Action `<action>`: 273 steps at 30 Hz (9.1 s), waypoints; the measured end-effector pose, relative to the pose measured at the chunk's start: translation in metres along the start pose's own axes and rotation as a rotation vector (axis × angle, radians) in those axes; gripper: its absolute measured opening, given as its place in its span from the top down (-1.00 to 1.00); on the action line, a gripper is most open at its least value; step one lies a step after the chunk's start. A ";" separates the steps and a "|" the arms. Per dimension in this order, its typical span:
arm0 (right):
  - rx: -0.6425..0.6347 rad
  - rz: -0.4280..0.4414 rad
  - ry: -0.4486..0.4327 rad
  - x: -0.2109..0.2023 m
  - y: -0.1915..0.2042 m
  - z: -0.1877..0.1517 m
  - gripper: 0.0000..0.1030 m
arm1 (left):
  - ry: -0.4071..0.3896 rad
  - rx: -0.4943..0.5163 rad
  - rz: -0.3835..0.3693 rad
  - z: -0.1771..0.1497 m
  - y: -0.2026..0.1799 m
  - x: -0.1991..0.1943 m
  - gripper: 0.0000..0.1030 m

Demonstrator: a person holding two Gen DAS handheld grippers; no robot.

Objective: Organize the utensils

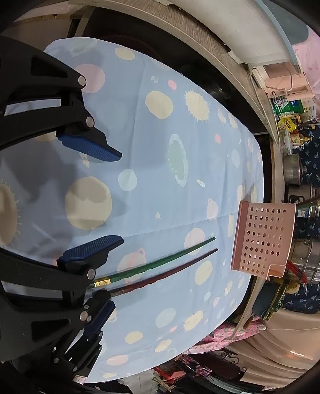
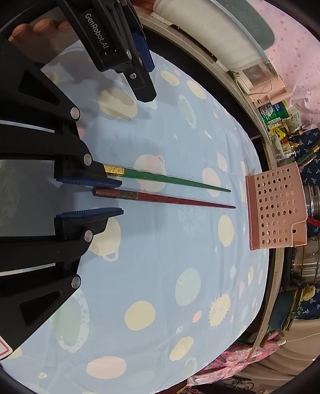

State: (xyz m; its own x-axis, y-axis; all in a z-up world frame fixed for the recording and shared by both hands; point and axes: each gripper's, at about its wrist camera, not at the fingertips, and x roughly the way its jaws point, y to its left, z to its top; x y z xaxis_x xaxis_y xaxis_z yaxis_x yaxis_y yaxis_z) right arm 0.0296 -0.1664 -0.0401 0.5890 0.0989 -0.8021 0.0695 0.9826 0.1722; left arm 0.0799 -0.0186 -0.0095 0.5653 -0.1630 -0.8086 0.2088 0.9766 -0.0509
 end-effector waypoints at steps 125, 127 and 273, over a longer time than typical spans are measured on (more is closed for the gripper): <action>0.208 0.175 -0.734 -0.129 -0.050 0.371 0.86 | -0.619 -0.130 -0.127 0.370 -0.001 -0.104 0.87; 0.210 0.161 -0.722 -0.120 -0.052 0.377 0.86 | -0.608 -0.129 -0.117 0.371 -0.001 -0.093 0.87; 0.027 -0.174 -0.210 -0.039 -0.023 0.159 -0.89 | -0.132 -0.030 0.157 0.151 -0.009 -0.004 -0.86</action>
State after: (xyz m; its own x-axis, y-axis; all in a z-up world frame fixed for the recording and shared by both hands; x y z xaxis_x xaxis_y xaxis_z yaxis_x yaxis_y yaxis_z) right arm 0.1326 -0.2179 0.0783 0.7203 -0.1083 -0.6851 0.2037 0.9772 0.0596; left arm 0.1960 -0.0479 0.0829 0.6888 -0.0235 -0.7245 0.0875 0.9949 0.0509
